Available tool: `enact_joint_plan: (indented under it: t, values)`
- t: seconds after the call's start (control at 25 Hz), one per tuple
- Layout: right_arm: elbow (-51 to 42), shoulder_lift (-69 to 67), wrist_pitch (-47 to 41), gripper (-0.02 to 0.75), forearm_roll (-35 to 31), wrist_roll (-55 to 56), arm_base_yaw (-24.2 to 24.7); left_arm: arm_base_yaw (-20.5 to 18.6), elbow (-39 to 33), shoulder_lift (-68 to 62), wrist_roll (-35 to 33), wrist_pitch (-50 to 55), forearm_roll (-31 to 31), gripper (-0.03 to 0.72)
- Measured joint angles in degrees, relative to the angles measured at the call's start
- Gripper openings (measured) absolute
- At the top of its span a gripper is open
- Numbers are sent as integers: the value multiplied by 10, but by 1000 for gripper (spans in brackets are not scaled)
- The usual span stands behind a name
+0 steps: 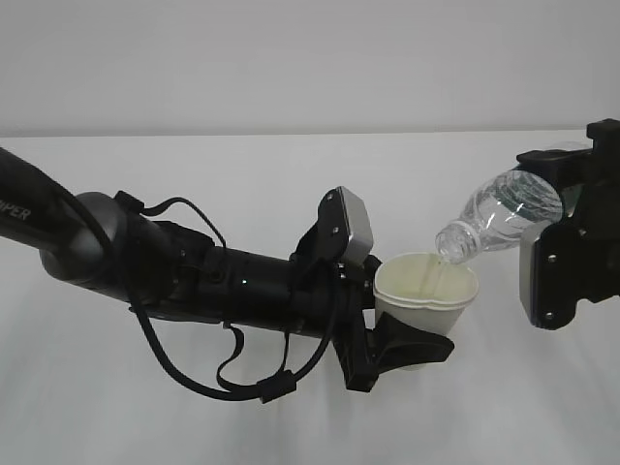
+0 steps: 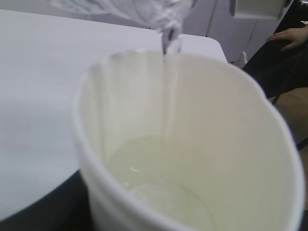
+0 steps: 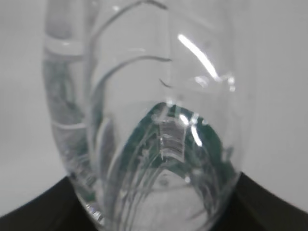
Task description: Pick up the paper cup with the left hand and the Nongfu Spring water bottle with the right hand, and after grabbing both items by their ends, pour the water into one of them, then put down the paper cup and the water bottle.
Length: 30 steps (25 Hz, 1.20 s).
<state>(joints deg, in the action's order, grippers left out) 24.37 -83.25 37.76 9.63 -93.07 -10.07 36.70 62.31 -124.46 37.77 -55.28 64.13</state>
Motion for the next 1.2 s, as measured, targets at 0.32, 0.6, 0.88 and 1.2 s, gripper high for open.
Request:
enact_joint_plan:
  t: [0.32, 0.6, 0.88, 1.2]
  values:
    - [0, 0, 0, 447, 0, 0, 0, 0, 0, 0, 0, -1, 0, 452]
    - [0, 0, 0, 447, 0, 0, 0, 0, 0, 0, 0, -1, 0, 452]
    - [0, 0, 0, 447, 0, -5, 0, 0, 0, 0, 0, -1, 0, 452]
    - [0, 0, 0, 447, 0, -5, 0, 0, 0, -4, 0, -1, 0, 452]
